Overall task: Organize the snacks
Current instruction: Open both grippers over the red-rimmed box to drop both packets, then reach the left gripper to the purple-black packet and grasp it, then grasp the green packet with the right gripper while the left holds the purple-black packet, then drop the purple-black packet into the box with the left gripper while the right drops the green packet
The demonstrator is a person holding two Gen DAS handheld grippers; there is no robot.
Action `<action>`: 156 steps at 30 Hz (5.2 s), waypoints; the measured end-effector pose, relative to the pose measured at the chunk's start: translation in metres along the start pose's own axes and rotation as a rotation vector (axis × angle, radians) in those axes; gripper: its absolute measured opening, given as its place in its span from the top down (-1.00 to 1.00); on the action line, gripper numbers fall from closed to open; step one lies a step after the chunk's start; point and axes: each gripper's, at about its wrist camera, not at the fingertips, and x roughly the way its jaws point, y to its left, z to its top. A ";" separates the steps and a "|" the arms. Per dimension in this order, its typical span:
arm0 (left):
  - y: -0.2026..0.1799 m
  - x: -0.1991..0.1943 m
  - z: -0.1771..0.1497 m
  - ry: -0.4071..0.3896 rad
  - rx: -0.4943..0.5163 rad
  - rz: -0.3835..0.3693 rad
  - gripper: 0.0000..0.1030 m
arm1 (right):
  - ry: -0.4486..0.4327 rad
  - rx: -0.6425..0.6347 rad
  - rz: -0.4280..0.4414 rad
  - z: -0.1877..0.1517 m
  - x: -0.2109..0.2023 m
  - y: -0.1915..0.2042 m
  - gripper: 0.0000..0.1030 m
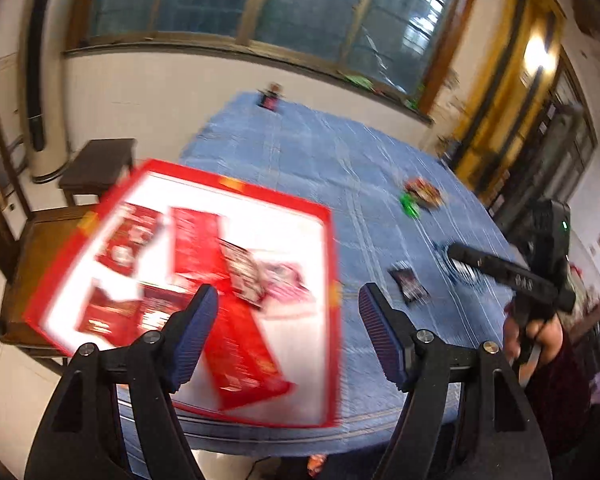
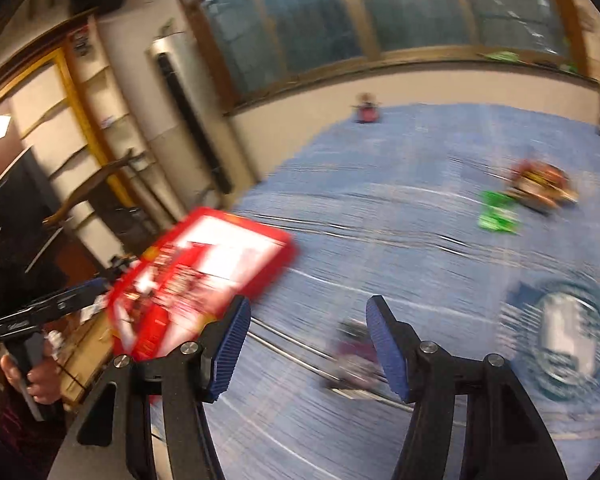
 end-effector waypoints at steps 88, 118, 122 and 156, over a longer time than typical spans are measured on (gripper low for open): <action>-0.150 0.151 -0.033 0.267 0.106 0.063 0.24 | 0.176 0.152 -0.511 0.086 0.121 -0.170 0.20; -0.192 0.128 -0.063 0.164 0.229 0.267 0.24 | 0.109 0.118 -0.199 -0.062 -0.057 -0.091 0.23; -0.189 0.123 -0.063 0.151 0.221 0.272 0.24 | 0.127 0.097 -0.182 -0.067 -0.049 -0.081 0.23; -0.021 0.033 -0.007 -0.061 -0.033 0.573 -0.53 | 0.003 0.055 0.127 0.024 0.051 0.034 -0.37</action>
